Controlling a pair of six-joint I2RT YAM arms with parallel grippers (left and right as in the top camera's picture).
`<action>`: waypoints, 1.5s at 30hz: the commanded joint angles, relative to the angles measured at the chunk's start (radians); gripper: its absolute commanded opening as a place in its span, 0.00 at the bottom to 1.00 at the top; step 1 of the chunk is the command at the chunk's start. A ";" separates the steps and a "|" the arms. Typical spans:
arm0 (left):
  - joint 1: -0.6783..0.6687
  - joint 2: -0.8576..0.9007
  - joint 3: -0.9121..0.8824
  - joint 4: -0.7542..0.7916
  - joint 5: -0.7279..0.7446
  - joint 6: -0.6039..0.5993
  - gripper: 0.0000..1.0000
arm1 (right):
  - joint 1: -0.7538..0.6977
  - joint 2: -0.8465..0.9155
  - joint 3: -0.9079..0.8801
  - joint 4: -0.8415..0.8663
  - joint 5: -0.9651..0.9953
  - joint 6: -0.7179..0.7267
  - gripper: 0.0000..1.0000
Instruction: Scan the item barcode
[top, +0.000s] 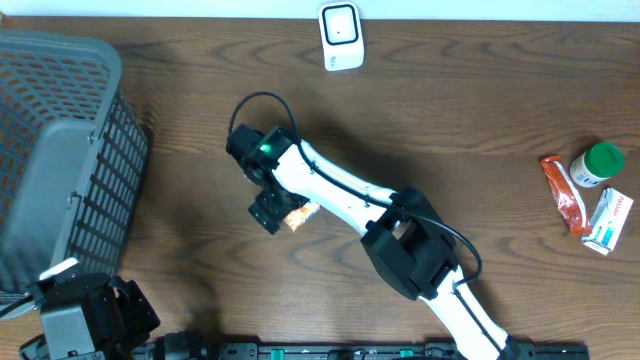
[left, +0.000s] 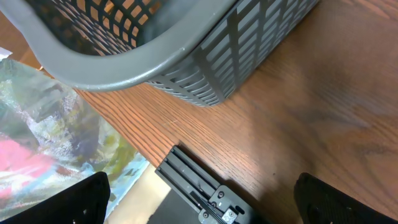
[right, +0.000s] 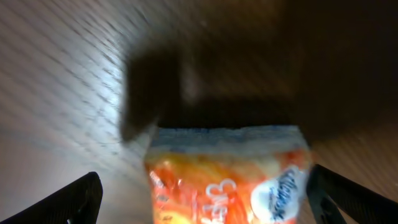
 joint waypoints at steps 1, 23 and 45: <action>-0.005 -0.003 0.002 -0.003 -0.014 -0.009 0.95 | -0.008 -0.004 -0.040 0.025 0.031 -0.014 0.99; -0.005 -0.003 0.002 -0.003 -0.014 -0.009 0.95 | -0.007 -0.004 -0.183 0.119 0.009 0.061 0.99; -0.005 -0.003 0.002 -0.003 -0.014 -0.009 0.95 | -0.021 -0.004 -0.118 0.044 -0.119 0.107 0.69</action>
